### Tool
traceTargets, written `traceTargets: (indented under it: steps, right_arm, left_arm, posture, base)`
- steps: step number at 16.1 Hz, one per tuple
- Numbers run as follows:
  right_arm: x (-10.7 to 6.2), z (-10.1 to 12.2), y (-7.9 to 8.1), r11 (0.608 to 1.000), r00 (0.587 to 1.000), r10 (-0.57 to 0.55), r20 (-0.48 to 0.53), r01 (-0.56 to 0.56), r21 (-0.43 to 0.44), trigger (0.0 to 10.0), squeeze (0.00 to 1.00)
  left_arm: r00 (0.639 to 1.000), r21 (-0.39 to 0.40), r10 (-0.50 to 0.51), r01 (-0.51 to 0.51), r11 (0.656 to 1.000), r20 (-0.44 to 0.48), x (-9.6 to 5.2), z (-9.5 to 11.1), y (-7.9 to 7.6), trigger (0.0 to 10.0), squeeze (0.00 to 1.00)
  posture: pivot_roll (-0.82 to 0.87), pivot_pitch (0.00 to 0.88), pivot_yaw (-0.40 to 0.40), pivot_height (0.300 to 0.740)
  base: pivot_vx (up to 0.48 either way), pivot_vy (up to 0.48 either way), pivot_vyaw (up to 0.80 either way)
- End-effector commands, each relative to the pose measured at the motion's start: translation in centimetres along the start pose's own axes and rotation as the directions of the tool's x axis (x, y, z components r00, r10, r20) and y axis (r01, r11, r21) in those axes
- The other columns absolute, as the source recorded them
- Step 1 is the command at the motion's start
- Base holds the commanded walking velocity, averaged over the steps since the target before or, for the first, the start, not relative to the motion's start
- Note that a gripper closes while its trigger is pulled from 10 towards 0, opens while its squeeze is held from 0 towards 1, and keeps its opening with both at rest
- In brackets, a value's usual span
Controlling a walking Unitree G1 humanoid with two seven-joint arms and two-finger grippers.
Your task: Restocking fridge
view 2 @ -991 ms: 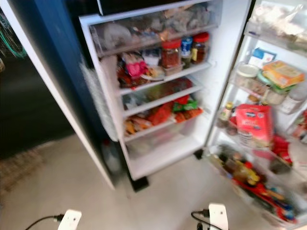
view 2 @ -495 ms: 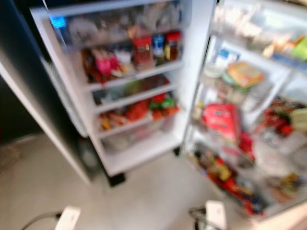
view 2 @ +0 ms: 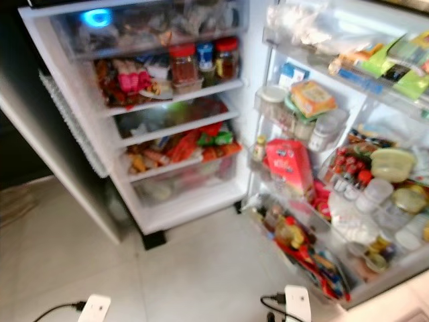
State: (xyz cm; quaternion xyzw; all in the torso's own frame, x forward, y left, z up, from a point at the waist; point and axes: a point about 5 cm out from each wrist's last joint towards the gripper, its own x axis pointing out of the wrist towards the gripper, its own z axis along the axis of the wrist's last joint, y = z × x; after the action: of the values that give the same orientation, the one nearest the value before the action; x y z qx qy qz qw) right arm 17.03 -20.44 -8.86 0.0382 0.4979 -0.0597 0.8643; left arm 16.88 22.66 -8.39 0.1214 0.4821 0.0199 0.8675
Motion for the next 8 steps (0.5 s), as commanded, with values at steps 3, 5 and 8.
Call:
traceTargets:
  steps: [3,5,8]
  right_arm:
    - [-0.01,-0.19,0.04,1.000,1.000,0.003,-0.009,-0.003,0.001,10.0,0.00]
    - [-0.01,-0.17,0.01,1.000,1.000,0.004,-0.010,-0.004,-0.003,10.0,0.00]
    - [-0.01,-0.17,0.00,1.000,1.000,0.005,-0.009,-0.005,-0.004,10.0,0.00]
  left_arm:
    - [0.997,-0.060,0.044,-0.040,0.997,0.063,-0.12,0.21,0.50,10.0,0.00]
    - [0.997,-0.063,0.039,-0.035,0.997,0.066,-0.12,0.24,0.45,10.0,0.00]
    - [0.997,-0.062,0.041,-0.037,0.997,0.064,-0.13,0.17,0.44,10.0,0.00]
  posture:
    - [0.06,0.055,0.034,0.740]
    - [0.07,0.057,0.034,0.740]
    - [0.06,0.056,0.035,0.740]
  base:
    - [0.000,0.000,0.00]
    - [0.000,0.000,0.00]
    - [0.000,0.000,0.00]
